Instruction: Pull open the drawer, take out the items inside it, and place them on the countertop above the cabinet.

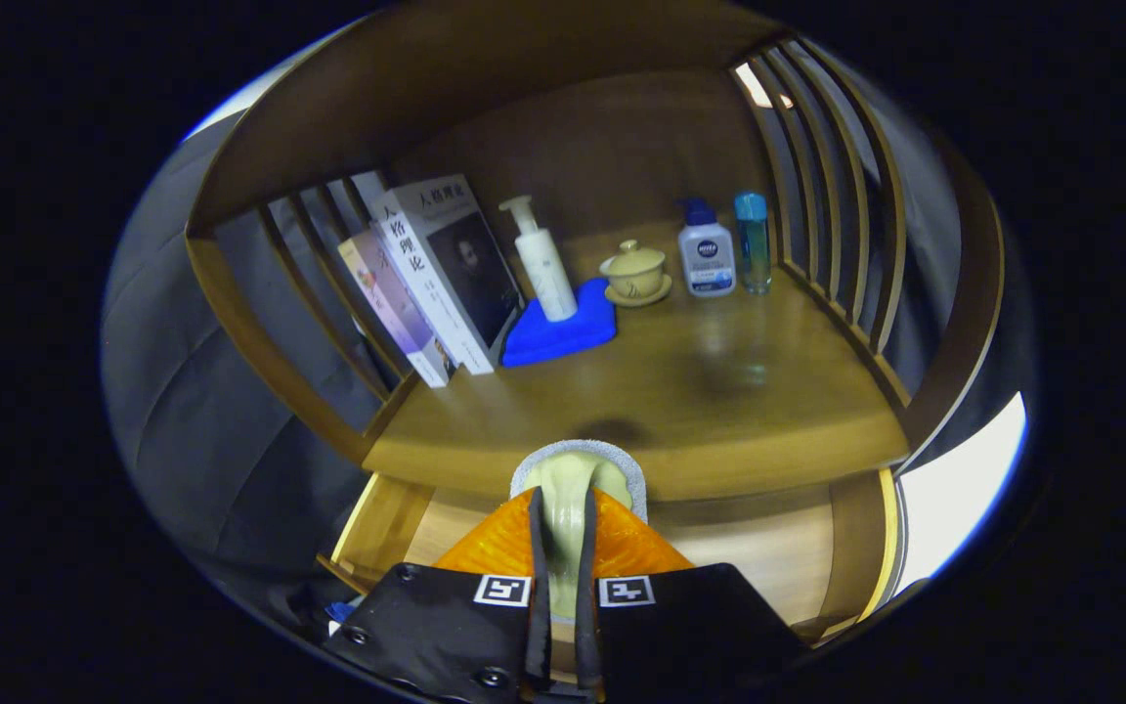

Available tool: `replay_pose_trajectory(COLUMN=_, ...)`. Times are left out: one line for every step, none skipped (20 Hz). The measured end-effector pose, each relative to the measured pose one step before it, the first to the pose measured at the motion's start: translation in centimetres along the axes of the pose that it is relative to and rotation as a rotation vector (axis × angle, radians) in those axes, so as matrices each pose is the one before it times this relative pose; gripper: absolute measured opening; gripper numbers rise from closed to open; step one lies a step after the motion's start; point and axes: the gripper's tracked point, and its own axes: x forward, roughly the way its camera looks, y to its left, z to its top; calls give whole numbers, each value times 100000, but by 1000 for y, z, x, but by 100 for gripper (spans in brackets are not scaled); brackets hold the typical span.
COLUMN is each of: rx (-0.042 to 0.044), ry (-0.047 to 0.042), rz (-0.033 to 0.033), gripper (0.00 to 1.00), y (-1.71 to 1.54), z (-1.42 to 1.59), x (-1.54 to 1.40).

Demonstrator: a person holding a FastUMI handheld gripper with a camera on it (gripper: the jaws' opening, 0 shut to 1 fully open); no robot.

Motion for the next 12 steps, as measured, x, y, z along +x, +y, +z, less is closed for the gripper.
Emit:
replay_pose_trajectory(rx=-533, ry=-3074, rz=-2391, gripper=11, y=-420, z=1059, x=237)
replay_pose_trajectory(rx=333, ry=-2674, rz=-1850, gripper=11, y=-312, z=1043, x=218)
replay_pose_trajectory(rx=887, ry=-1717, rz=-1174, gripper=11, y=-6, z=674, x=226)
replay_pose_trajectory(rx=1287, ry=-1370, rz=-1243, gripper=12, y=-89, z=658, x=319)
replay_pose_trajectory(rx=844, ry=-935, rz=-1155, gripper=11, y=-347, z=546, x=406)
replay_pose_trajectory(rx=408, ry=-714, rz=-1432, gripper=11, y=-257, z=387, x=363)
replay_pose_trajectory(rx=-26, ry=-886, rz=-1670, gripper=11, y=-327, z=369, x=611)
replay_pose_trajectory(rx=-567, ry=-903, rz=-1984, gripper=11, y=-400, z=370, x=599)
replay_pose_trajectory(rx=-771, ry=-741, rz=-2334, gripper=11, y=-547, z=100, x=573)
replay_pose_trajectory(rx=-217, ry=-1004, rz=-1806, gripper=11, y=-381, z=303, x=529)
replay_pose_trajectory(rx=-256, ry=-233, rz=-1257, gripper=11, y=-181, z=51, x=594)
replay_pose_trajectory(rx=-161, ry=115, rz=-1451, gripper=11, y=-264, z=-187, x=437)
